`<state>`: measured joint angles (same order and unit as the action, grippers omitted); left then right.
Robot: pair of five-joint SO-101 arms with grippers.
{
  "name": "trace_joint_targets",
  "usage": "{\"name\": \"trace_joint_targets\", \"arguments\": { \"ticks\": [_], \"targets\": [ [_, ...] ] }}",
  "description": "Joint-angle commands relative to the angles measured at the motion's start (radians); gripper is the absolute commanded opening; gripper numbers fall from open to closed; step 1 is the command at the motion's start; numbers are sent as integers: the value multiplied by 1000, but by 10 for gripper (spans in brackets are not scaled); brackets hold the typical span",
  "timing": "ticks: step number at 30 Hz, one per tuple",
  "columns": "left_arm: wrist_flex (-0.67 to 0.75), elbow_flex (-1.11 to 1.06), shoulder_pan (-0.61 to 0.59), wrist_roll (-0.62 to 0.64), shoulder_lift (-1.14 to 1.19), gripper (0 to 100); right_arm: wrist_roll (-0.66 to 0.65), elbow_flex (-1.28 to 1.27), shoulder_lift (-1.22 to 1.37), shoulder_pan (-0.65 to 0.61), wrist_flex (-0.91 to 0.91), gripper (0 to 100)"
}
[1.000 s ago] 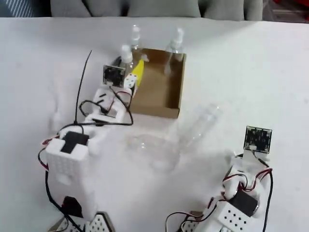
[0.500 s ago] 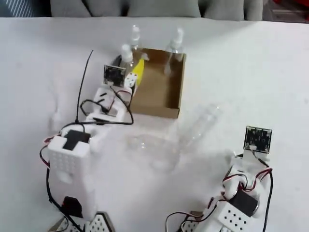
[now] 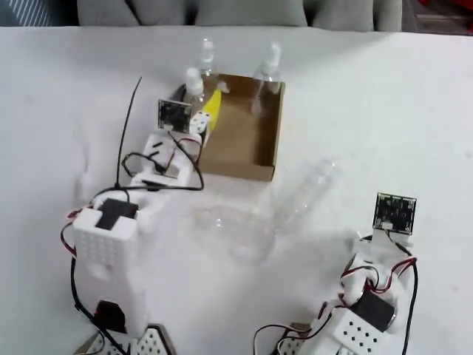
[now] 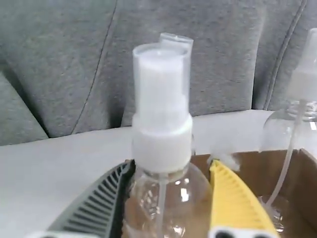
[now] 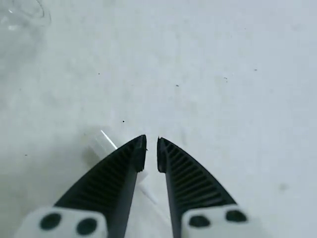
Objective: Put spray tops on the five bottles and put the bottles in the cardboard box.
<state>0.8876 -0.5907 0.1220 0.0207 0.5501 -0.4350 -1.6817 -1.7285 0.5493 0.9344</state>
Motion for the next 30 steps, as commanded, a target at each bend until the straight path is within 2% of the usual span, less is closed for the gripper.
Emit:
{"name": "trace_joint_targets", "arguments": {
  "ticks": [1,5,13,25,30],
  "targets": [
    [14,3,-2,14,-2,177,-12,-12,-15,12,10,15],
    [14,0,-2,14,-4,183,-12,-12,-15,12,10,15],
    [14,-2,-2,14,-4,324,-12,-12,-15,12,10,15],
    [14,5,-27,14,-5,328,-12,-12,-15,12,10,15],
    [-21,-51,-24,14,-116,328,-12,-12,-15,12,8,15]
  ]
}}
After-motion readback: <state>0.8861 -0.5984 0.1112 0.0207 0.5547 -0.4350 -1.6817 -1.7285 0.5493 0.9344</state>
